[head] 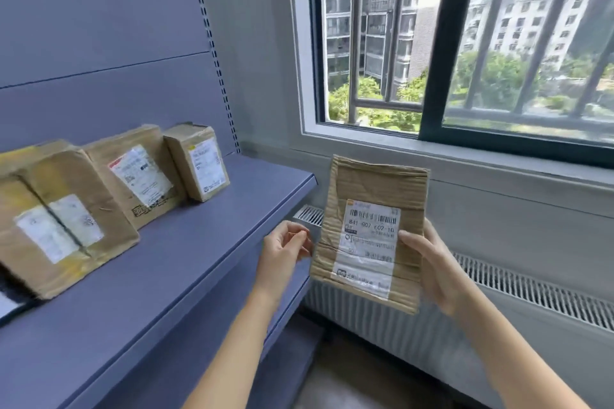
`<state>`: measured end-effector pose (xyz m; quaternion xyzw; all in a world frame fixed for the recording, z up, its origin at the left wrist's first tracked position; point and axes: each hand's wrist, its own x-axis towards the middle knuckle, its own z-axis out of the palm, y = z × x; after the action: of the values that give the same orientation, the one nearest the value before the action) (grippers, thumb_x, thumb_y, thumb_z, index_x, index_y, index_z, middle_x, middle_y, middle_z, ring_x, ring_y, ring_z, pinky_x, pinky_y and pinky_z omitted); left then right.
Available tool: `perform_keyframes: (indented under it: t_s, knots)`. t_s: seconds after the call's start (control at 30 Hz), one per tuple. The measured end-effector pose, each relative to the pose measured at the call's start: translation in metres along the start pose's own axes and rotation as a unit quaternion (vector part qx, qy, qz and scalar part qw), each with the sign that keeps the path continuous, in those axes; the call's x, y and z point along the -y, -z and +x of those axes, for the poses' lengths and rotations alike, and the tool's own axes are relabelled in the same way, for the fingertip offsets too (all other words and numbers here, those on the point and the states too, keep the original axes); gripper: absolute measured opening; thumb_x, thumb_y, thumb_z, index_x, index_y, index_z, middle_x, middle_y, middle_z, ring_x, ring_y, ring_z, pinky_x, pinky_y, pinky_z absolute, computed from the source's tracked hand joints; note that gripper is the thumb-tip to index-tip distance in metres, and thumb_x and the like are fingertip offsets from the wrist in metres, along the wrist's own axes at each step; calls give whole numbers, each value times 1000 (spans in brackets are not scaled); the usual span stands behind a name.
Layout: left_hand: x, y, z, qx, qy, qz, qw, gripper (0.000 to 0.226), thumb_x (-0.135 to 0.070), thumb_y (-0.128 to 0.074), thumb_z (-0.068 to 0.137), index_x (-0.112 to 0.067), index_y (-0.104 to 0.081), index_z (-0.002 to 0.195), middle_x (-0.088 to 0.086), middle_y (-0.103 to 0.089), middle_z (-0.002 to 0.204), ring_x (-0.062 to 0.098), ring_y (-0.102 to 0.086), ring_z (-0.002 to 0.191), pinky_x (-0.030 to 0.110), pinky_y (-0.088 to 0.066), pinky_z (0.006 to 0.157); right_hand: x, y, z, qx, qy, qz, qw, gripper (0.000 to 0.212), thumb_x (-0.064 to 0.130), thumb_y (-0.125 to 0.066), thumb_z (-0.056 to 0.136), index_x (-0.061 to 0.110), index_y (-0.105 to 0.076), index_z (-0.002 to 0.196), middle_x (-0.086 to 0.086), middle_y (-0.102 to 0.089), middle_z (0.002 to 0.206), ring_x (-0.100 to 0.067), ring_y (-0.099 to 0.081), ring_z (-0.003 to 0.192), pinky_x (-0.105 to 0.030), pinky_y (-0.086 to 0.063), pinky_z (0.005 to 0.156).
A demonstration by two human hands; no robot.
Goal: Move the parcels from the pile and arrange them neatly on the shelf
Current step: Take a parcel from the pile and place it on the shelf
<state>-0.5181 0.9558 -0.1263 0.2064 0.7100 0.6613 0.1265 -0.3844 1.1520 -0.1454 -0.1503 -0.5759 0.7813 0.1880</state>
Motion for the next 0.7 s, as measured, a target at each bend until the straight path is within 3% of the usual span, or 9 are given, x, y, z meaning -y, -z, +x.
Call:
perform_keyframes:
  t_s: [0.13,0.23,0.3,0.4,0.47,0.57,0.63,0.7]
  knots:
    - [7,13,42,-47,9,-6,999,21,-4,-49,95,-12,-61,80,-3,-64,69,10,-57,62,24,-48,66,-6,-11,62,42,4,-10,999,75,35,-77,67,28,-45,136,-7,-65,126,-27,-65,111,-46,-54,86]
    - [9,21,80,-55,8,-22,998,19,-4,-48,96,-10,-61,83,4,-63,76,8,-57,62,17,-49,61,-4,-23,110,67,8,-18,998,92,51,-87,53,30,-48,133,-7,-64,126,-30,-61,116,-51,-50,93]
    - [12,28,107,-65,10,-25,998,18,-6,-49,96,-12,-63,86,6,-65,81,13,-60,69,19,-50,66,-1,-32,141,88,12,-26,996,94,51,-87,51,30,-48,133,-7,-63,128,-31,-60,117,-53,-47,97]
    - [10,38,145,-72,-4,-23,997,22,-5,-47,96,-17,-64,89,4,-68,88,19,-63,82,32,-51,79,9,-48,187,113,36,-48,992,92,45,-86,52,30,-47,134,-6,-62,129,-25,-62,115,-44,-52,91]
    - [7,43,166,-86,-20,-20,996,27,-2,-46,94,-20,-64,87,-1,-69,85,16,-63,84,31,-51,81,14,-59,215,139,46,-65,987,101,52,-89,47,32,-46,136,-2,-63,128,-22,-63,114,-38,-54,87]
    - [5,49,182,-123,-23,-22,992,24,4,-42,92,-12,-60,89,-3,-67,83,5,-62,77,20,-52,74,12,-70,252,195,51,-88,976,95,51,-87,52,41,-44,137,2,-62,130,-22,-62,116,-46,-52,93]
    - [6,55,191,-146,-14,-19,989,22,3,-41,92,-11,-58,92,-1,-66,90,6,-62,83,21,-51,77,8,-76,278,235,59,-108,964,89,40,-82,61,44,-40,139,3,-58,134,-23,-58,121,-56,-47,97]
    - [10,60,204,-173,-13,-27,985,25,2,-43,93,-17,-59,95,-2,-67,95,9,-62,91,19,-51,75,4,-80,304,284,61,-132,948,89,34,-77,66,45,-34,143,4,-54,139,-22,-53,127,-57,-45,100]
